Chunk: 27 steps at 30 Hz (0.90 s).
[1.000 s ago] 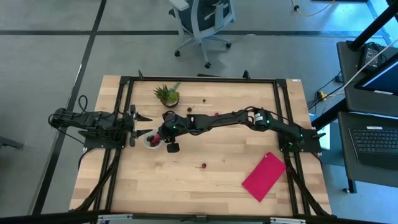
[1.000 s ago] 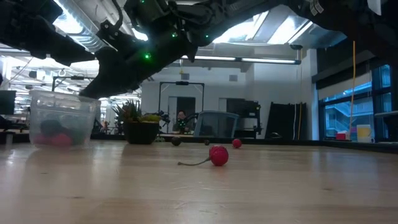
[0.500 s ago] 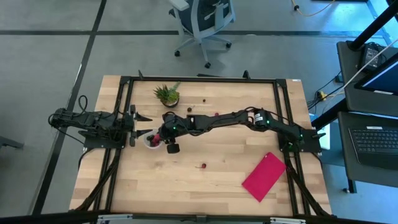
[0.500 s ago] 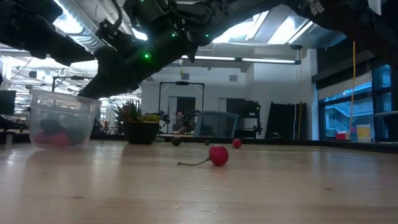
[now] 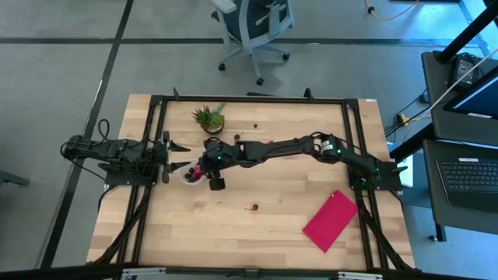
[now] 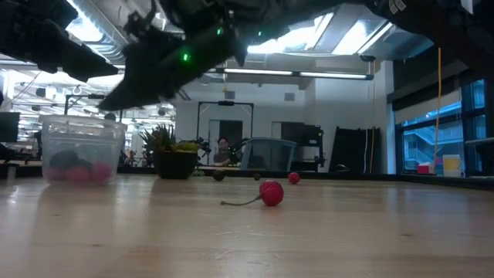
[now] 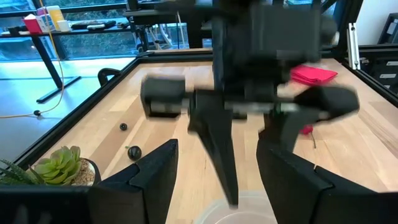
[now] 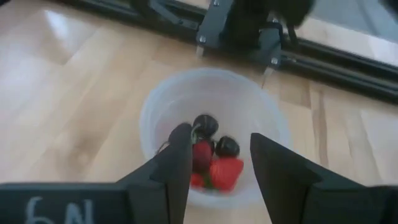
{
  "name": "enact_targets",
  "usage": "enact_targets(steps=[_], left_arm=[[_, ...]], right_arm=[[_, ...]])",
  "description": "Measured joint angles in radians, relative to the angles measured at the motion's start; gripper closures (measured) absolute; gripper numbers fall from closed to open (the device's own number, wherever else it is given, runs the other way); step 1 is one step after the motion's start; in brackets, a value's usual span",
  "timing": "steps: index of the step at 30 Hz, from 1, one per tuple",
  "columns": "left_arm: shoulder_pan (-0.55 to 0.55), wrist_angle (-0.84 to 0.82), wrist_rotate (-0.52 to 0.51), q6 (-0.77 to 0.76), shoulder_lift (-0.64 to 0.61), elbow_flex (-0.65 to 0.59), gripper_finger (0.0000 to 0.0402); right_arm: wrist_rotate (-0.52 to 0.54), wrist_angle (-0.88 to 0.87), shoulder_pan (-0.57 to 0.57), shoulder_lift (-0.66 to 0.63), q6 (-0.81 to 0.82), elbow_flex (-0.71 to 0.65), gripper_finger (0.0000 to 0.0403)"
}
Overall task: Pick and placing Produce into tupperware
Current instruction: Put the blueberry into the transparent container
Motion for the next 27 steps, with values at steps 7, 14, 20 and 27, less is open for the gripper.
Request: enact_targets(steps=[7, 14, 20, 27], left_arm=[[0.0, -0.003, 0.002, -0.005, 0.0, 0.0, 0.019], [0.0, -0.016, 0.005, -0.031, 0.0, 0.0, 0.019], [0.0, -0.019, 0.008, -0.035, 0.0, 0.0, 0.019], [0.0, -0.019, 0.008, -0.035, 0.0, 0.0, 0.019]], right_arm=[[-0.005, -0.3, -0.009, -0.111, -0.057, 0.001, 0.0238], [-0.003, -0.608, -0.08, -0.185, 0.0, 0.0, 0.0238], [0.009, -0.644, -0.138, -0.228, -0.004, -0.086, 0.0238], [0.063, -0.628, -0.266, -0.232, 0.027, -0.158, 0.0238]])
